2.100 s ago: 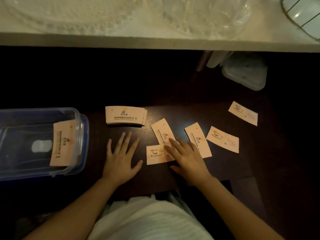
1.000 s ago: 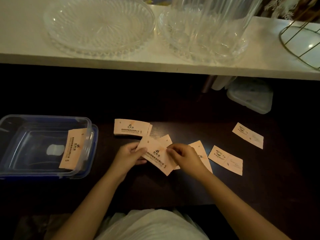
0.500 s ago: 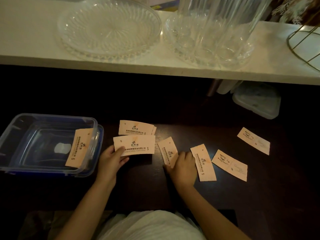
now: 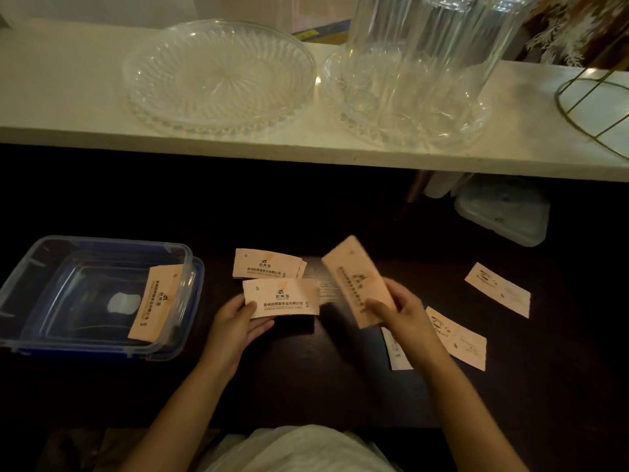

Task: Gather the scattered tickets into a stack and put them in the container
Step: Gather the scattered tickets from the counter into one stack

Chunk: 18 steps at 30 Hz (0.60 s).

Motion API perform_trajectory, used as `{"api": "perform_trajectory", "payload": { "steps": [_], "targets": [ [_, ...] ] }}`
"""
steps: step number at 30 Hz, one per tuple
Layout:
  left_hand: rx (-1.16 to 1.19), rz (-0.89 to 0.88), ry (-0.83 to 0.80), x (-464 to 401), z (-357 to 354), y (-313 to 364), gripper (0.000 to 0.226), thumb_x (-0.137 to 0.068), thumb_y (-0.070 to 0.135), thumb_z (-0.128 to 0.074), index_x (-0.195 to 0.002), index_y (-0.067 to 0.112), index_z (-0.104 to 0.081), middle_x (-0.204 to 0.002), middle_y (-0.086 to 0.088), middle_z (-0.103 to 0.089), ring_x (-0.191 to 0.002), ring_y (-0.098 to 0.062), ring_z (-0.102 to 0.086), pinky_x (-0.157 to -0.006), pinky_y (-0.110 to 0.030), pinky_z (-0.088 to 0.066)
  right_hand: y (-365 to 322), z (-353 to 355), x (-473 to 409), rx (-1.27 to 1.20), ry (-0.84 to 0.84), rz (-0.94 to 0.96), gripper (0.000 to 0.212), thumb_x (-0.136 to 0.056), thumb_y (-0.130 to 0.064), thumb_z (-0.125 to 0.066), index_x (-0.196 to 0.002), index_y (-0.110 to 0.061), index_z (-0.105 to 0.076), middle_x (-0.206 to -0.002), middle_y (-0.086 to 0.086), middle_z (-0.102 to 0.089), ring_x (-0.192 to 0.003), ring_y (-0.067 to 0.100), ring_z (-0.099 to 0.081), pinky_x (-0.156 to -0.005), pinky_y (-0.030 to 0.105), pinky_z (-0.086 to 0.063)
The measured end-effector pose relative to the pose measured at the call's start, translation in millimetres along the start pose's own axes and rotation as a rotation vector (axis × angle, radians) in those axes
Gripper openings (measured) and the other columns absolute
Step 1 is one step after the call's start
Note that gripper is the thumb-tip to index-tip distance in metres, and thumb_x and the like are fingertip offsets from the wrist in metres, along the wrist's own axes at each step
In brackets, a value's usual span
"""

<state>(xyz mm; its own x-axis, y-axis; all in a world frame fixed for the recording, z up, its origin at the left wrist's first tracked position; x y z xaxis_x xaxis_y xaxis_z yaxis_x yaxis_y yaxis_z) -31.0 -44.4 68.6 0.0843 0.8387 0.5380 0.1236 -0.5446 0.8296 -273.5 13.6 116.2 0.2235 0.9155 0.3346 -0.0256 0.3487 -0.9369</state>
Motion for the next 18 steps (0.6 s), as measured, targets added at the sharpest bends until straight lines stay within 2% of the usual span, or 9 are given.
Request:
{"api": "perform_trajectory", "payload": {
  "steps": [3, 5, 8, 11, 13, 16, 18],
  "targets": [
    [-0.016, -0.006, -0.082, 3, -22, 4, 0.024, -0.094, 0.012, -0.04, -0.112, 0.021, -0.055, -0.101, -0.006, -0.068, -0.087, -0.015, -0.069, -0.064, -0.022, -0.056, -17, -9, -3, 0.253, -0.12, 0.052, 0.035, -0.082, -0.009, -0.063, -0.109, -0.03, -0.058, -0.108, -0.008, -0.063, -0.095, 0.006, -0.063, -0.065, 0.019, -0.057],
    [0.014, -0.008, -0.117, 6, -35, 7, 0.022, -0.094, 0.013, -0.041, -0.107, 0.024, -0.055, -0.099, -0.005, -0.069, -0.087, -0.016, -0.07, -0.064, -0.023, -0.057, -17, -14, -6, 0.413, -0.104, 0.087, 0.038, -0.082, -0.011, -0.064, -0.114, -0.031, -0.057, -0.108, -0.012, -0.056, -0.097, 0.004, -0.058, -0.063, 0.015, -0.054],
    [-0.048, -0.07, -0.168, 12, -51, 12, 0.019, -0.091, 0.015, -0.047, -0.097, 0.029, -0.058, -0.092, 0.001, -0.072, -0.088, -0.013, -0.069, -0.065, -0.022, -0.056, -13, -16, -10, 0.531, -0.026, 0.136, 0.043, -0.08, -0.014, -0.067, -0.118, -0.033, -0.056, -0.104, -0.011, -0.05, -0.081, -0.002, -0.048, -0.056, 0.008, -0.044],
    [-0.106, -0.128, -0.191, 17, -63, 12, 0.023, -0.088, 0.009, -0.051, -0.096, 0.029, -0.059, -0.091, 0.003, -0.072, -0.088, -0.01, -0.069, -0.065, -0.018, -0.054, -6, -12, -12, 0.51, 0.106, 0.185, 0.062, -0.075, -0.02, -0.073, -0.129, -0.031, -0.044, -0.109, -0.006, -0.044, -0.084, 0.002, -0.044, -0.062, 0.005, -0.035],
    [-0.083, -0.109, -0.187, 18, -67, 8, 0.023, -0.088, 0.008, -0.051, -0.1, 0.026, -0.058, -0.096, 0.0, -0.071, -0.091, -0.013, -0.068, -0.066, -0.019, -0.055, 3, -4, -11, 0.445, 0.178, 0.17, 0.073, -0.074, -0.025, -0.073, -0.135, -0.032, -0.034, -0.111, -0.009, -0.037, -0.083, 0.002, -0.047, -0.062, 0.006, -0.037],
    [0.002, -0.042, -0.162, 16, -68, 1, 0.023, -0.089, 0.008, -0.051, -0.107, 0.02, -0.058, -0.101, -0.006, -0.07, -0.093, -0.015, -0.067, -0.068, -0.02, -0.056, 24, 25, -8, 0.343, 0.249, 0.062, 0.066, -0.08, -0.03, -0.067, -0.135, -0.031, -0.032, -0.117, -0.009, -0.04, -0.083, -0.002, -0.051, -0.053, 0.008, -0.042],
    [0.043, -0.019, -0.117, 13, -63, -3, 0.026, -0.089, 0.007, -0.05, -0.113, 0.015, -0.056, -0.104, -0.007, -0.068, -0.095, -0.015, -0.066, -0.071, -0.023, -0.055, 44, 54, -2, 0.474, 0.33, -0.05, 0.055, -0.08, -0.034, -0.066, -0.129, -0.022, -0.043, -0.119, 0.0, -0.052, -0.085, 0.003, -0.054, -0.062, 0.01, -0.043]
  ]
}}
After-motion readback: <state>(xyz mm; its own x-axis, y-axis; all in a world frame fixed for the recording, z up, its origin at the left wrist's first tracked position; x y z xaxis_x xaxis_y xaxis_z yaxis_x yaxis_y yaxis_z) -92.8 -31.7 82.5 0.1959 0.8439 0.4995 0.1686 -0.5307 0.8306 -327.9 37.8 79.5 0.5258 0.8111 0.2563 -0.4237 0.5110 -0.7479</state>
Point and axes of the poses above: each hand's wrist, its own x-axis away from the middle knuckle, its own z-axis out of the back of the hand, y = z × x, the point moved 4 cm from there along -x, towards the middle knuckle
